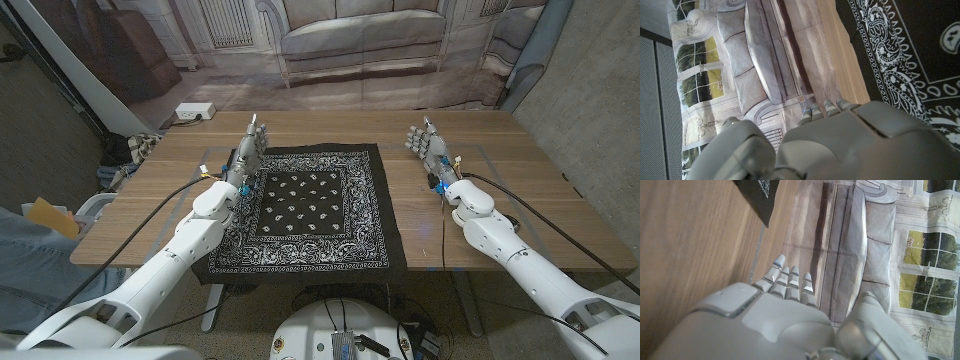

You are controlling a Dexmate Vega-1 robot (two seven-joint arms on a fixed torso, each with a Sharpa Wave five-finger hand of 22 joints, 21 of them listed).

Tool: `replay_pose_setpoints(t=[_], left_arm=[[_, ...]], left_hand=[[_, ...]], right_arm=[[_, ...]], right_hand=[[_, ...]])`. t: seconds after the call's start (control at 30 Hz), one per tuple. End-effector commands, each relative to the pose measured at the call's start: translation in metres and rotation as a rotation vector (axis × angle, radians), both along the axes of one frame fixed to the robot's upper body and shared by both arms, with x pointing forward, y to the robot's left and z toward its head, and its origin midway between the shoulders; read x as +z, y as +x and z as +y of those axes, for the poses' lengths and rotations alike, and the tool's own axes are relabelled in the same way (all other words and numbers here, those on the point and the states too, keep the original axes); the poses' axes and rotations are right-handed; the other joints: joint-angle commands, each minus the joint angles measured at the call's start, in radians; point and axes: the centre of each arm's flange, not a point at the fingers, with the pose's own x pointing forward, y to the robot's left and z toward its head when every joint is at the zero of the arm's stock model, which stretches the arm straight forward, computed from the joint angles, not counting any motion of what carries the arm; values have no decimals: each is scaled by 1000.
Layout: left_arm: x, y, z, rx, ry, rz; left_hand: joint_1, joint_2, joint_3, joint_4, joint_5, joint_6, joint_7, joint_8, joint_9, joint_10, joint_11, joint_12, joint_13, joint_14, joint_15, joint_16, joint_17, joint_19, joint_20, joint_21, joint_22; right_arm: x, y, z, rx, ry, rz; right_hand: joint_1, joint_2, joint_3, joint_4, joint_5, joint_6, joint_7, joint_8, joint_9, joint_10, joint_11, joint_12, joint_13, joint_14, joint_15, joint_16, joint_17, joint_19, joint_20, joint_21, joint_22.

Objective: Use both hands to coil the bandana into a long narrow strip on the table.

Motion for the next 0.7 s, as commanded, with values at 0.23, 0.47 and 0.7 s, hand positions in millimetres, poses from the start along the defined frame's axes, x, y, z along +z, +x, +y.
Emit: replay_pose_setpoints(t=[0.23,0.47,0.7], left_arm=[[9,-6,-2,-3,32,-3],[13,-7,-7,-18,61,16],[17,-12,-9,-10,53,1]], left_hand=[[15,3,2,5,5,-8,1,4,5,-6,4,7,5,-5,1,5,5,-10,-24,4,3],[19,7,2,4,6,-7,1,4,5,-5,3,7,5,-4,2,5,5,-11,-22,3,3],[22,10,2,3,6,-5,1,3,5,-4,3,6,5,-2,2,5,5,-12,-22,2,3]], right_arm=[[-4,-21,0,-14,35,-59],[-6,-40,-8,-30,34,-105],[-2,-57,-21,-29,11,-127]], right_hand=[[11,-2,6,-7,7,11,-11,5,4,14,-5,6,2,15,-6,8,4,7,-7,-1,2],[15,-2,7,-11,7,13,-12,6,4,18,-6,6,2,18,-8,8,3,11,-6,-6,2],[20,-3,7,-16,7,18,-16,7,4,28,-14,9,2,24,-10,8,2,17,-5,-12,2]])
